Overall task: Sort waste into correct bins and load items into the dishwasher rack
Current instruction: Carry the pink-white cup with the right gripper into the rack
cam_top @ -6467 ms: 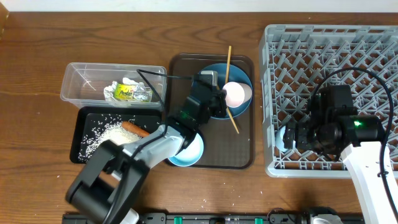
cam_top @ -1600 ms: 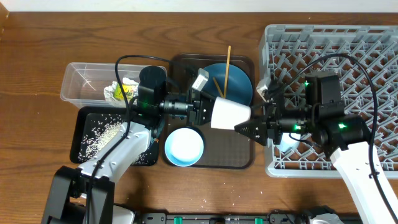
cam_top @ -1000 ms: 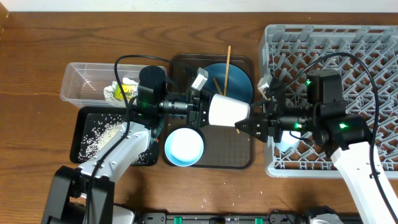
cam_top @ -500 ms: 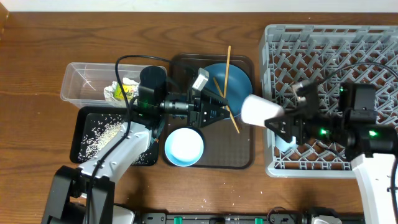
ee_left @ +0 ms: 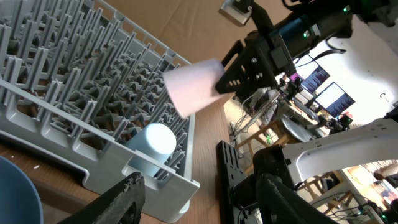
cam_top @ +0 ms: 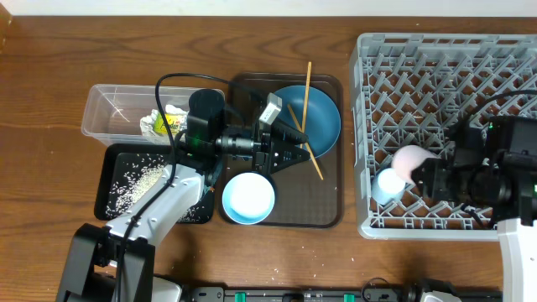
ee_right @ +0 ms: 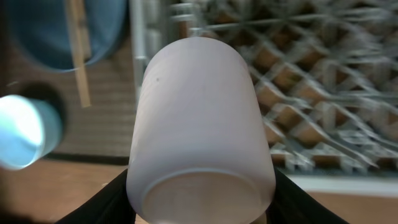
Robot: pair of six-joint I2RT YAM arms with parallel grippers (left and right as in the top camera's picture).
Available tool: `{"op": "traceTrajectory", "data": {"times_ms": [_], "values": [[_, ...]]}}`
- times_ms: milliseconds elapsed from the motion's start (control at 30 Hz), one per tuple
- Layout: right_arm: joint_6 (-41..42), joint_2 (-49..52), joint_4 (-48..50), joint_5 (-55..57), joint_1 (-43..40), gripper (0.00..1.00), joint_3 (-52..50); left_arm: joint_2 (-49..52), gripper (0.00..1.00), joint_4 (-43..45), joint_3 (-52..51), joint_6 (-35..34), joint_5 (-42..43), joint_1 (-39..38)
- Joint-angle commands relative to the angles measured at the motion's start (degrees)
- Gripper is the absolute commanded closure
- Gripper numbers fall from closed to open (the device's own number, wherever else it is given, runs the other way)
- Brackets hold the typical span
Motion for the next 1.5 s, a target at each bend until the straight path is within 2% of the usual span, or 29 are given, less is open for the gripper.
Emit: {"op": "traceTrajectory", "data": {"times_ms": [0,133,200,400,1000,1133,1333,1467], "values": [[6.34,-0.46,-1.33,11.98,-0.7,0.5,1.75,-0.04,0.4,0.15,-0.07,1.68,0.74,-0.02],[10.71,0.13,-2.05,17.94,-0.7,0.5,1.64,-0.04,0.39,0.17,-0.07,1.68,0.74,-0.02],[11.34,0.66,-1.88,18.69,-0.7,0.5,1.64,-0.04,0.35,0.17,-0.07,1.68,0.74,-0.02],[13.29,3.67,-1.86,20.63,-0.74,0.5,1.18,-0.04,0.35,0.17,-0.07,1.68,0.74,-0.02],[13.57,13.35,0.26,19.67,-0.79,0.46,1.16,-0.04,0.35,0.17,-0.07,1.68,0.76,-0.02],[13.6,13.44,0.26,19.67,-0.79,0.36,1.16,-0.04,0.35,0.17,-0.07,1.68,0.74,-0.02],[13.6,13.44,0.26,19.67,-0.79,0.28,1.16,-0.04,0.35,0.17,-0.07,1.68,0.76,-0.02],[13.55,13.44,0.26,18.75,-0.79,0.14,1.16,-0.04,0.35,0.17,-0.07,1.68,0.76,-0.02]]}}
